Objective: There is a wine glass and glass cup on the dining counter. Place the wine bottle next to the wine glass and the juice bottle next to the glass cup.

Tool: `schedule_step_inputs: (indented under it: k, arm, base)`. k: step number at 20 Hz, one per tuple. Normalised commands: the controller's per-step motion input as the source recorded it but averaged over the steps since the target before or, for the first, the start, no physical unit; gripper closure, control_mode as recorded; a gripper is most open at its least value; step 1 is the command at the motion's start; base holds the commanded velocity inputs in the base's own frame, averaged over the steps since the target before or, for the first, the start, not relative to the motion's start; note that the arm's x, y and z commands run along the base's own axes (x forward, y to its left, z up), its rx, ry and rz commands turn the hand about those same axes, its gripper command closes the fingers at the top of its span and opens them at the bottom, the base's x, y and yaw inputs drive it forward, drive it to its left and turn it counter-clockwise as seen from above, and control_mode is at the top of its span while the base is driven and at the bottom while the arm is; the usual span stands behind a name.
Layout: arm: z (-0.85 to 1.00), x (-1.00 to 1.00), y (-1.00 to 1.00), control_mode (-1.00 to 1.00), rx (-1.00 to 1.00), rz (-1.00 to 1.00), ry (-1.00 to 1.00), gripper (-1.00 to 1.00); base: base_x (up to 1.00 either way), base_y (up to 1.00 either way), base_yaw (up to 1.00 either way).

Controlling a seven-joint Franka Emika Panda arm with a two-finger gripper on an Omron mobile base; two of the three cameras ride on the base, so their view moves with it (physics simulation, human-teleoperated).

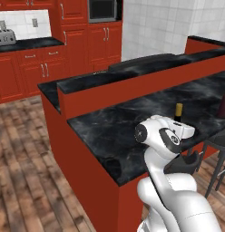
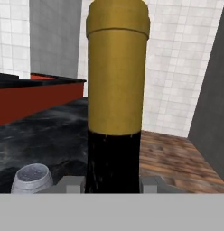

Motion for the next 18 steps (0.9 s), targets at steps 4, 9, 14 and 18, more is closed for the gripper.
schedule_step_inputs:
  k: [4,9,14,18]
  arm:
    - [0.0,0.0,0.0,1.0,0.0,0.0,0.0,1.0]
    - [0.0,0.0,0.0,1.0,0.0,0.0,0.0,1.0]
    - [0.0,0.0,0.0,1.0,0.0,0.0,0.0,1.0]
    - [0.0,0.0,0.05,-1.0,-0.01,0.01,0.0,1.0]
  base:
    - [0.0,0.0,0.0]
    - [0.0,0.0,0.0]
    - [0.0,0.0,0.0]
    - [0.0,0.05,0.02]
